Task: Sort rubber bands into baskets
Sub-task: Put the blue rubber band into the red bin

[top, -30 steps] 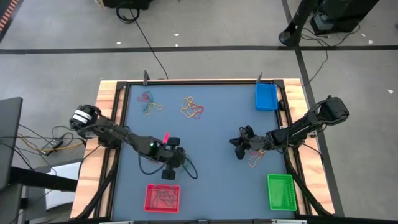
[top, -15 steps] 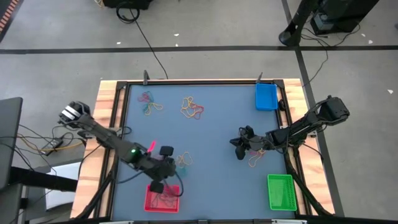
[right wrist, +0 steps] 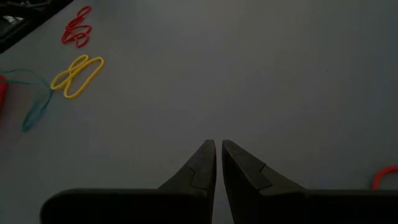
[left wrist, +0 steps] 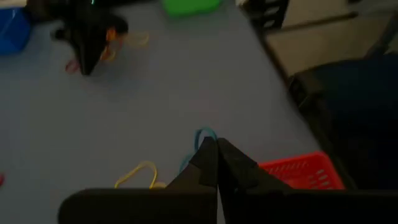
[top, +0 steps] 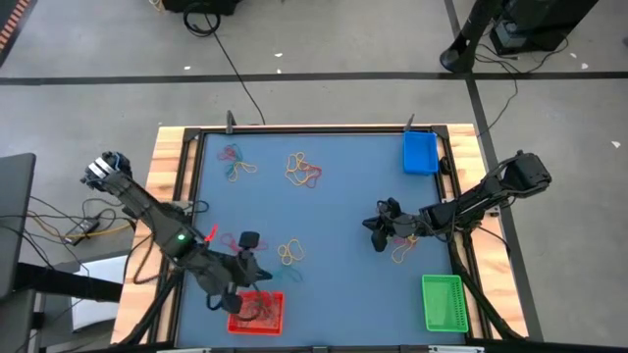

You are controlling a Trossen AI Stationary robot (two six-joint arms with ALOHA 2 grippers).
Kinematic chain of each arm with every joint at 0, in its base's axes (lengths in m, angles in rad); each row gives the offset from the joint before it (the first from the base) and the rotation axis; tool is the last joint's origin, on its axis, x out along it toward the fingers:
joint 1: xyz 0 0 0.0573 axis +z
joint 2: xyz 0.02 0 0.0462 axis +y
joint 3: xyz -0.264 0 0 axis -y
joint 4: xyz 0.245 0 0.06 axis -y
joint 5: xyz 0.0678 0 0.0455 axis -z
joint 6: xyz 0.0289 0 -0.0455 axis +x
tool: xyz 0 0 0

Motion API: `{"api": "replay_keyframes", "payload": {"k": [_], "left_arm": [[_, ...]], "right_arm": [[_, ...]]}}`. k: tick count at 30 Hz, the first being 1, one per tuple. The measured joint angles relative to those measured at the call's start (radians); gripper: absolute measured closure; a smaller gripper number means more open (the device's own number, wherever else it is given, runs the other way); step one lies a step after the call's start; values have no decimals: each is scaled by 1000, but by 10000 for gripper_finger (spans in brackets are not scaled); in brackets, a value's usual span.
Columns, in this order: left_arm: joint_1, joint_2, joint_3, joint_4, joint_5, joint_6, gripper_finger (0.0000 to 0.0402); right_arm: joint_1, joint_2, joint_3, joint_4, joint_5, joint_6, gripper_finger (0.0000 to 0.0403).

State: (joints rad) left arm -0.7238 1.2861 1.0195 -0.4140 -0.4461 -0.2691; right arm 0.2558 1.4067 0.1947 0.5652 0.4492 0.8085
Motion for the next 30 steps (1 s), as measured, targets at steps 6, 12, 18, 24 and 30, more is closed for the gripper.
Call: {"api": "replay_keyframes", "payload": {"k": [6,12,18,24,30], "left_arm": [[-52,-49,0,33,12,0,401],[-89,-75,-1,105,12,0,401],[-125,-77,-1,102,69,-39,400],[-141,-67,-17,78,144,-127,400],[-142,-67,-68,78,179,-252,399]], "right_arm": [[0,0,0,0,2,0,362],[0,0,0,0,2,0,362],[0,0,0,1,2,0,362],[0,0,0,1,2,-3,362],[0,0,0,1,2,0,362]]}}
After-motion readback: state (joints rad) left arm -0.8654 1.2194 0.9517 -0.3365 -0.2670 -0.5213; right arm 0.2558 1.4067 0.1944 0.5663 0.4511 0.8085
